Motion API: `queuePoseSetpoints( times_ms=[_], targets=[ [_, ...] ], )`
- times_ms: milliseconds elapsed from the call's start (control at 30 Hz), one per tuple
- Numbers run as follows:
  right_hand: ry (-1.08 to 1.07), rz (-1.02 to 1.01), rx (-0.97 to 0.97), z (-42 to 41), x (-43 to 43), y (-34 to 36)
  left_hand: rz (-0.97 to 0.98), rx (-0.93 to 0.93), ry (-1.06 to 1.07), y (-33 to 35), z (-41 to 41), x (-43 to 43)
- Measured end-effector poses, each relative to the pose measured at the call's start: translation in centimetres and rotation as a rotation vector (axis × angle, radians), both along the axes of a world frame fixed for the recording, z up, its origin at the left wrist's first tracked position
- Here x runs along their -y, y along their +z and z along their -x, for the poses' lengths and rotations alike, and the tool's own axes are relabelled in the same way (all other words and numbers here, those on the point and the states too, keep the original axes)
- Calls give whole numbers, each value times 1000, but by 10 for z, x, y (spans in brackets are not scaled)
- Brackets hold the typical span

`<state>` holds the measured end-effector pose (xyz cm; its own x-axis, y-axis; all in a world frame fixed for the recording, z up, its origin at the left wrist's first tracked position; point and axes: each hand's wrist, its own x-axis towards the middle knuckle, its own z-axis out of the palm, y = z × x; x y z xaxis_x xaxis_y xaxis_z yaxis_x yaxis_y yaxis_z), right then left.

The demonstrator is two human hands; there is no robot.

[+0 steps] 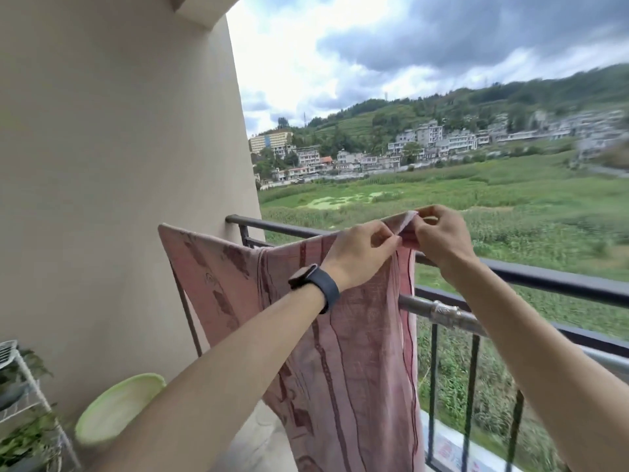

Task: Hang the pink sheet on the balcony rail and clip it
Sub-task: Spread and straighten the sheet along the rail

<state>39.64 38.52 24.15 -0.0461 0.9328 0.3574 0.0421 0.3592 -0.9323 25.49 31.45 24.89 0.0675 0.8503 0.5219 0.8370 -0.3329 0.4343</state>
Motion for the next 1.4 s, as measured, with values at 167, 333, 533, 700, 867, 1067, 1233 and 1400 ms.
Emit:
queuePoseSetpoints(
  times_ms=[167,333,533,700,867,1067,1233,1400],
  targets=[
    [-149,-45,-260,-64,39,-5,-94,104,-186,3,-66,17],
    [-448,-3,-314,-144,74,-32,161,24,-390,-34,-109,37],
    [-705,32,-233,-235,130,-55,-65,-121,-198,-70,-130,53],
    [-725,46,37,-285,192,-66,-55,-270,-293,-82,-178,72],
    [-820,76,11,-323,231,-54,40,-260,-431,-74,-245,94],
    [-458,284,-198,-369,276,-72,41,-260,-538,-66,-323,107],
    [-697,151,263,-410,286,-91,181,-274,-616,-63,-399,119],
    [-870,-17,29,-487,308,-71,188,-57,-701,-56,-474,137]
  ],
)
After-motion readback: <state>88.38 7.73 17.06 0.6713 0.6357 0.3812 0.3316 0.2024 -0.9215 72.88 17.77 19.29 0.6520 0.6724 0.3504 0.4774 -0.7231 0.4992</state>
